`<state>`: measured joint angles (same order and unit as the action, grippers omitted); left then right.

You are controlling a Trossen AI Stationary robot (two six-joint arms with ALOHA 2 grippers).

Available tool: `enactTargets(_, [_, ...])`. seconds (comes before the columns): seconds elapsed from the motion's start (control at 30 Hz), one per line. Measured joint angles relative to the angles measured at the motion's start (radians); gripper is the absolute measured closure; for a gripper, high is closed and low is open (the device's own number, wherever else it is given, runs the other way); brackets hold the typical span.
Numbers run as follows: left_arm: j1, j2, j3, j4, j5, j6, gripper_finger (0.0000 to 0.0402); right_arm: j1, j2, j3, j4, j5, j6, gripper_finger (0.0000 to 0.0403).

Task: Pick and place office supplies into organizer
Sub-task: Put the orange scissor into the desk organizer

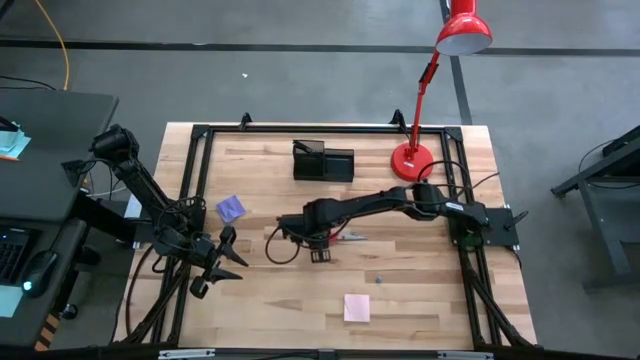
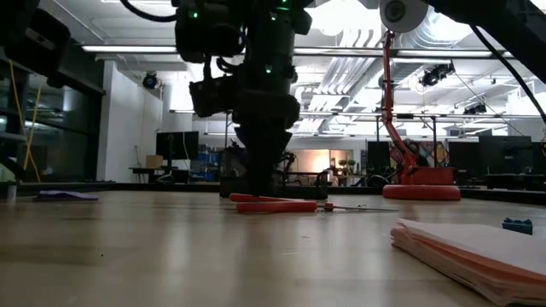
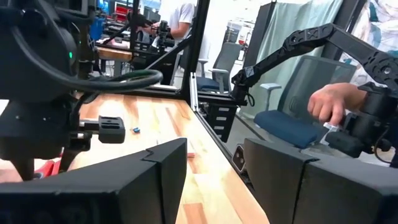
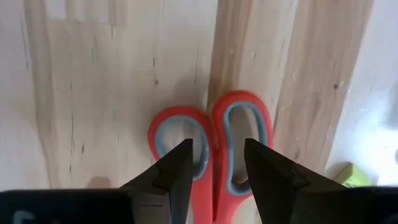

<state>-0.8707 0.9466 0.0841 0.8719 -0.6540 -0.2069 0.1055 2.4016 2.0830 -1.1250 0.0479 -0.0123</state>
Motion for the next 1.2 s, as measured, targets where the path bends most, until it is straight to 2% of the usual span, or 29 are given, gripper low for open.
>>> enactTargets(0.5, [0.000, 0.000, 0.000, 0.010, -0.001, 0.008, 0.0252, 0.000, -0.007, -0.102, 0.059, 0.004, 0.030, 0.0270])
enactTargets(0.6, [0.000, 0.000, 0.000, 0.010, -0.007, 0.016, 0.0252, 0.001, -0.007, -0.103, 0.065, 0.009, 0.036, 0.0293])
enactTargets(0.77, [0.000, 0.000, 0.000, 0.016, -0.009, 0.019, 0.0252, 0.002, -0.006, -0.103, 0.078, 0.022, 0.060, 0.0367])
enactTargets(1.07, [0.000, 0.000, 0.000, 0.000, 0.002, 0.042, 0.0252, -0.008, -0.015, -0.077, 0.080, 0.051, 0.096, 0.0369])
enactTargets(1.2, [0.000, 0.000, 0.000, 0.000, 0.007, 0.039, 0.0252, -0.008, -0.056, -0.043, 0.115, 0.075, 0.087, 0.0398])
